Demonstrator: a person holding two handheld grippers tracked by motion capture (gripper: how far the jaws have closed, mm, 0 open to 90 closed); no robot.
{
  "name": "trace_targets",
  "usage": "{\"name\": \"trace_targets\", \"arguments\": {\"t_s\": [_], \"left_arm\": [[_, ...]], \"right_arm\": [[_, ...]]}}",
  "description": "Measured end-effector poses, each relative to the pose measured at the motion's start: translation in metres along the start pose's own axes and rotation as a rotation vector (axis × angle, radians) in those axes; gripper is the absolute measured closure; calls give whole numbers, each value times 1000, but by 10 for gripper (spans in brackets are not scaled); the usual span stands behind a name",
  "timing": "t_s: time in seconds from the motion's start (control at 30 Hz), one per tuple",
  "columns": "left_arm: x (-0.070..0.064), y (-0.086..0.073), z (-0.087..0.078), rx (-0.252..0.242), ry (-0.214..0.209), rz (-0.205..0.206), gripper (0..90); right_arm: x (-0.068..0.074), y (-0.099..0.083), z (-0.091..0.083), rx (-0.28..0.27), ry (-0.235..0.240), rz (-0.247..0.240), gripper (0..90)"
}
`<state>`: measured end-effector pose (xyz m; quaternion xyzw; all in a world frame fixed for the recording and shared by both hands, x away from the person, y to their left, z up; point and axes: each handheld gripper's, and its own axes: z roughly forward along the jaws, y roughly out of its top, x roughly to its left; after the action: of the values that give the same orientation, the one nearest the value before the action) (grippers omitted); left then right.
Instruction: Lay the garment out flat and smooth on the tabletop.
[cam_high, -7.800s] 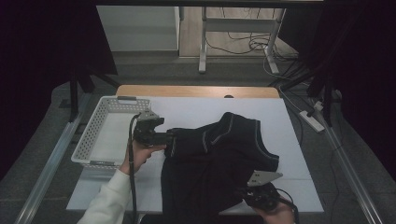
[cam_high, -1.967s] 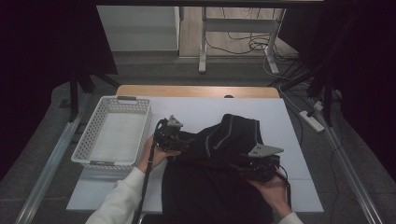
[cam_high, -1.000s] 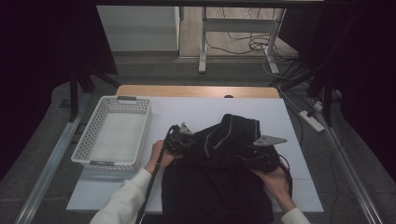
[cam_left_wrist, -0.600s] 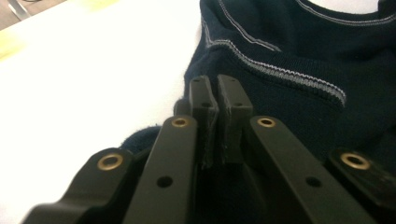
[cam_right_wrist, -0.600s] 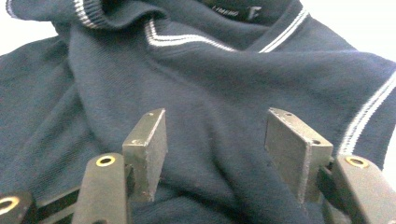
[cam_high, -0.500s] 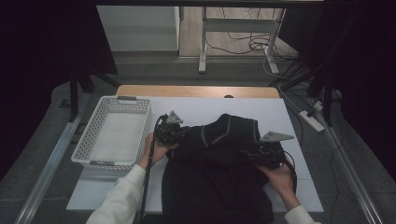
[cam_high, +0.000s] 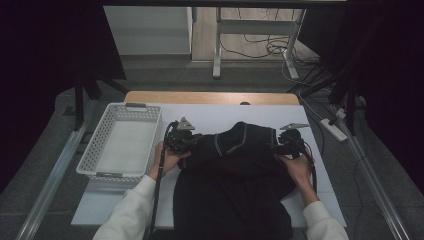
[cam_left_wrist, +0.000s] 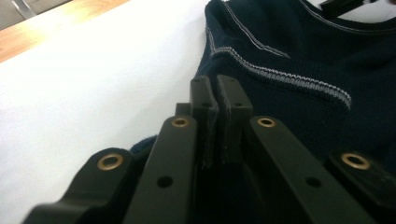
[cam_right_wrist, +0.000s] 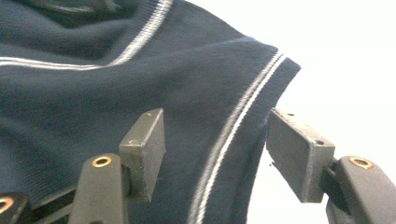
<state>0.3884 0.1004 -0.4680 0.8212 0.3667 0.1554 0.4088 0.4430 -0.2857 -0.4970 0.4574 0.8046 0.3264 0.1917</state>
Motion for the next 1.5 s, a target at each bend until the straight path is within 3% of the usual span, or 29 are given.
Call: {"name": "trace_targets", "arguments": {"t_s": [0.23, 0.37, 0.43, 0.5, 0.7, 0.97, 1.13, 1.2, 1.27, 1.33, 1.5], "left_arm": [[6, -2, -3, -9, 4, -25, 859], [5, -2, -4, -13, 15, -23, 860], [5, -1, -6, -24, 25, -21, 861], [6, 1, -9, -33, 38, -21, 862], [14, 13, -20, -86, 65, -51, 866], [31, 47, -24, -123, 136, -41, 866], [51, 71, -14, -128, 189, -75, 853], [57, 75, -8, -116, 209, -93, 728], [56, 75, -9, -107, 201, -93, 512], [53, 73, -13, -102, 168, -87, 403], [41, 60, -22, -91, 131, -67, 319]], "right_arm": [[-7, 0, 25, 60, 3, 1, 416], [-6, 0, 22, 54, 43, -23, 696], [-4, 0, 20, 56, 30, -61, 745], [-2, 2, 16, 37, 8, -84, 757], [-4, 12, -10, -81, -59, -91, 762], [-7, 31, -49, -234, -87, -72, 762], [-13, 49, -50, -253, -108, -47, 745], [-22, 55, -42, -214, -81, -1, 622], [-30, 53, -38, -192, -36, 54, 534], [-32, 48, -41, -192, -19, 55, 479], [-30, 31, -51, -172, 0, 39, 420]]}}
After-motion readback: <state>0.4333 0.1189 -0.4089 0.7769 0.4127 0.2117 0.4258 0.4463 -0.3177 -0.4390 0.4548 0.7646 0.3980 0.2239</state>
